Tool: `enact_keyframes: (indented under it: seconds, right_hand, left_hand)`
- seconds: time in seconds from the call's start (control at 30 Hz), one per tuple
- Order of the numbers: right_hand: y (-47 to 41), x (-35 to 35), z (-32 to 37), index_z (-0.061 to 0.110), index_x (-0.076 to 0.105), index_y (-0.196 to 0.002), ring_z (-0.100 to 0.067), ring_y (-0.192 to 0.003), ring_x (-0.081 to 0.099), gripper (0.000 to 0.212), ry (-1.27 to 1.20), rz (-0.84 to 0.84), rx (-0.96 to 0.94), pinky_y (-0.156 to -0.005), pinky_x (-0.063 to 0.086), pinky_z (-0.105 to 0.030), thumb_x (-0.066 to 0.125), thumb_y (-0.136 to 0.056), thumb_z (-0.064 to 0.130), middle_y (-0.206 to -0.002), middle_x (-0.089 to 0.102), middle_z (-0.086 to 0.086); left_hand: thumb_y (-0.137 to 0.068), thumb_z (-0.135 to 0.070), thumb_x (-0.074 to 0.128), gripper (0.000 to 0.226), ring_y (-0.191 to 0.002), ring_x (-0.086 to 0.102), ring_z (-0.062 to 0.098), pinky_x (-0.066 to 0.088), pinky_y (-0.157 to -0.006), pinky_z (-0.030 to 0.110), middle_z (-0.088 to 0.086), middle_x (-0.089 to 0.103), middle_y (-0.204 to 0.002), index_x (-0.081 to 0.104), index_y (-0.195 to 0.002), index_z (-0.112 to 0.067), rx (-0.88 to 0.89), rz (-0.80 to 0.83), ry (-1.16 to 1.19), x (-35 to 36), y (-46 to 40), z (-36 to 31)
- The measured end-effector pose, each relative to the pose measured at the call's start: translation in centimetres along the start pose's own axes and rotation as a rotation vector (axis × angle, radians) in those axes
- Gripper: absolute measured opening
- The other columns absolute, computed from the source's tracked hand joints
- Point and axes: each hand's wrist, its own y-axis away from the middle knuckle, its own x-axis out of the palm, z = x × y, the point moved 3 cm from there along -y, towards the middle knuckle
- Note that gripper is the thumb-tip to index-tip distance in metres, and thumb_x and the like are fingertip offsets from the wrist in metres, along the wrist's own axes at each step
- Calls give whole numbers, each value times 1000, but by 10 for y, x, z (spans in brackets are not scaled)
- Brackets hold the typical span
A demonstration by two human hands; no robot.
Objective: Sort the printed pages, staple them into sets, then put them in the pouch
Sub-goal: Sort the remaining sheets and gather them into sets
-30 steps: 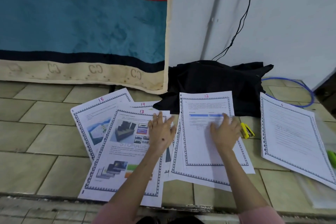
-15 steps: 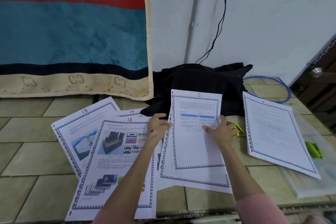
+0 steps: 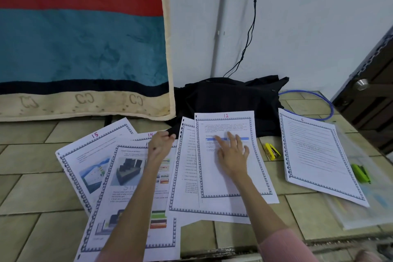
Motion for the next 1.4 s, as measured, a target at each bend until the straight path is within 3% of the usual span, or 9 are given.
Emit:
enact_keyframes:
  seconds: [0.13,0.3,0.6,0.83,0.9,1.03,1.13,1.23,1.4]
  right_hand:
    - [2,22,0,38,7,-149,-25,-146,-12,58,45,200,23,-113,-5,-57,9,-94,58,-160,-6,-1]
    - [7,19,-6,37,2,-149,-25,-146,-13,53,62,217,26,-115,-5,-55,10,-98,51,-159,-8,-1]
    - [6,8,21,22,44,-134,-30,-123,31,41,69,66,53,-100,29,-44,38,-94,29,-139,35,-9]
    - [4,-11,53,29,71,-104,-15,-124,46,84,-1018,397,191,-113,13,-38,6,-81,77,-123,63,6]
    - [9,-26,51,19,72,-103,-13,-110,57,84,-1159,396,139,-98,25,-28,5,-88,68,-109,70,2]
    - [6,-43,15,19,68,-97,-11,-81,65,18,-1290,169,193,-70,48,-27,53,-94,29,-89,72,4]
    - [1,-40,-14,13,60,-94,-6,-60,59,17,-1445,77,269,-48,46,-18,44,-99,16,-83,63,-4]
    - [6,-20,-36,16,51,-89,-12,-78,56,22,-1486,-32,483,-59,49,-22,34,-102,12,-89,57,-2]
    - [5,-3,-54,14,53,-118,-23,-105,54,23,-1312,-113,552,-97,45,-37,46,-97,9,-116,56,-11]
  left_hand:
    - [-89,-26,61,45,-116,55,28,41,-91,26,15,59,-127,53,-127,-2,45,93,-100,29,15,0]
    - [-93,-23,55,31,-79,61,21,45,-70,22,10,65,-112,60,-116,-3,104,2,-92,7,18,-12]
    - [-93,-22,55,26,-107,59,32,43,-87,33,14,65,-116,62,-115,-9,202,-147,14,-102,3,-5]
    - [-91,-18,58,26,-104,62,27,49,-91,35,11,66,-112,63,-114,-6,202,-150,183,-113,4,-11]
    - [-91,-19,59,27,-105,61,27,48,-93,36,11,65,-112,63,-115,-7,185,-123,186,-95,6,-16]
    - [-91,-17,58,30,-105,62,28,51,-93,38,15,64,-118,59,-119,-5,147,-7,246,-45,23,-34]
    - [-95,-33,51,34,-96,63,18,54,-83,24,4,67,-112,63,-114,-8,163,192,366,-19,34,-53]
    - [-96,-55,30,55,-108,57,22,45,-98,38,3,62,-116,59,-120,-14,-20,449,528,2,36,-56]
    - [-96,-37,43,48,-120,50,25,38,-90,26,12,50,-135,47,-131,-4,-111,345,6,30,23,-32]
